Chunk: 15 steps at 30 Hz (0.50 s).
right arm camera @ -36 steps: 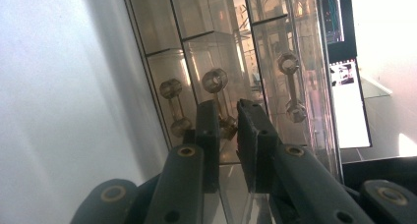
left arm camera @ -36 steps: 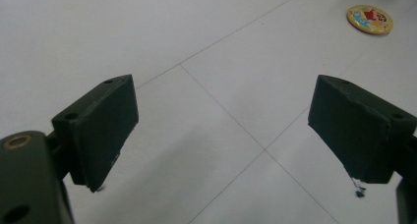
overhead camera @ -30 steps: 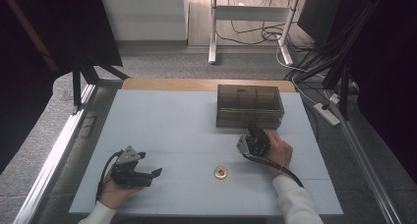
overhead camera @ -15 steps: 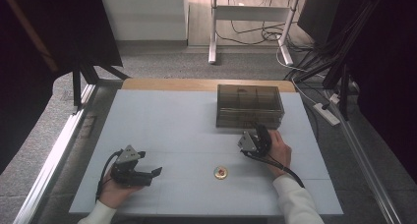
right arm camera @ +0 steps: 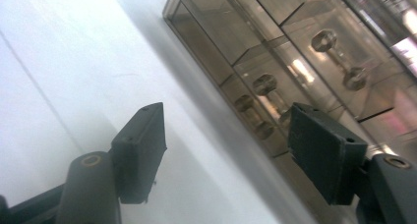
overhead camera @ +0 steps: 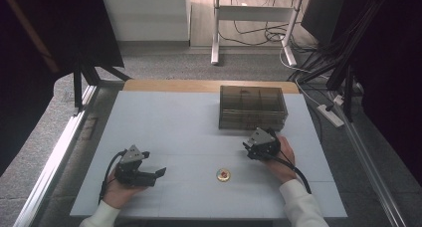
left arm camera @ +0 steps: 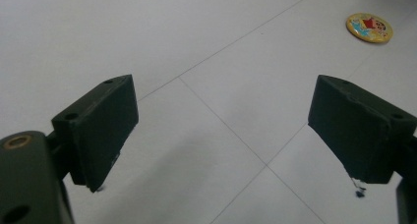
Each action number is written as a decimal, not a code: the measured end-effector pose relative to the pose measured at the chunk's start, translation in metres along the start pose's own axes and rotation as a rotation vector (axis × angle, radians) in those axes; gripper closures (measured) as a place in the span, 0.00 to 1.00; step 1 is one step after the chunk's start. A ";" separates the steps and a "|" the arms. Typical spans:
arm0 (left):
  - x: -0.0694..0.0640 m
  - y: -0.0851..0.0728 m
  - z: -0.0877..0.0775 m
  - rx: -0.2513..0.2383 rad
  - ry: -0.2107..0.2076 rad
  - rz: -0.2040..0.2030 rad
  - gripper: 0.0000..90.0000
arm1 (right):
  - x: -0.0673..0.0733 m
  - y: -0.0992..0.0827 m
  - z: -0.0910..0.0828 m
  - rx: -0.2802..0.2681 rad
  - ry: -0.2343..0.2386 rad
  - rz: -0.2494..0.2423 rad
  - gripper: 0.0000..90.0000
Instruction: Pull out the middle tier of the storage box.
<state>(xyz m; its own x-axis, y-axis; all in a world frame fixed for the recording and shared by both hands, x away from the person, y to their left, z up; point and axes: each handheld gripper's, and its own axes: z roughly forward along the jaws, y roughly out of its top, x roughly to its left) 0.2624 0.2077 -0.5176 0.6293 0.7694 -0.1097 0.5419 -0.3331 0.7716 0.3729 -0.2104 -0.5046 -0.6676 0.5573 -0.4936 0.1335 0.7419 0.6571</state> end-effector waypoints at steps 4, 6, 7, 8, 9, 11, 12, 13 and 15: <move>0.000 0.000 0.000 -0.004 0.000 -0.004 0.12 | -0.003 0.000 -0.004 -0.021 0.048 0.065 0.32; 0.001 0.001 0.000 -0.006 -0.003 -0.007 0.12 | -0.005 0.001 -0.007 -0.035 0.070 0.106 0.31; 0.001 0.001 0.000 -0.009 -0.004 -0.010 0.12 | -0.006 0.000 -0.007 -0.042 0.078 0.120 0.31; 0.001 0.001 0.000 -0.010 -0.005 -0.011 0.12 | -0.008 0.000 -0.009 -0.052 0.093 0.138 0.30; 0.001 0.002 0.000 -0.013 -0.006 -0.012 0.12 | -0.009 0.000 -0.010 -0.057 0.101 0.152 0.30; 0.000 0.003 0.000 -0.015 -0.008 -0.008 0.12 | -0.011 -0.001 -0.012 -0.068 0.115 0.177 0.30; 0.000 0.004 0.000 -0.017 -0.009 -0.009 0.12 | -0.013 -0.002 -0.013 -0.072 0.123 0.188 0.30; -0.001 0.005 0.001 -0.018 -0.010 -0.007 0.12 | -0.014 -0.002 -0.014 -0.073 0.125 0.197 0.30; -0.001 0.007 0.001 -0.022 -0.012 -0.007 0.12 | -0.016 -0.004 -0.015 -0.072 0.134 0.213 0.29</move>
<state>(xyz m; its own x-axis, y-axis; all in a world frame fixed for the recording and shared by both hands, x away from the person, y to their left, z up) 0.2661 0.2037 -0.5124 0.6326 0.7647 -0.1224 0.5337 -0.3160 0.7844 0.3717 -0.2278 -0.4904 -0.7218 0.6400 -0.2635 0.2318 0.5823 0.7793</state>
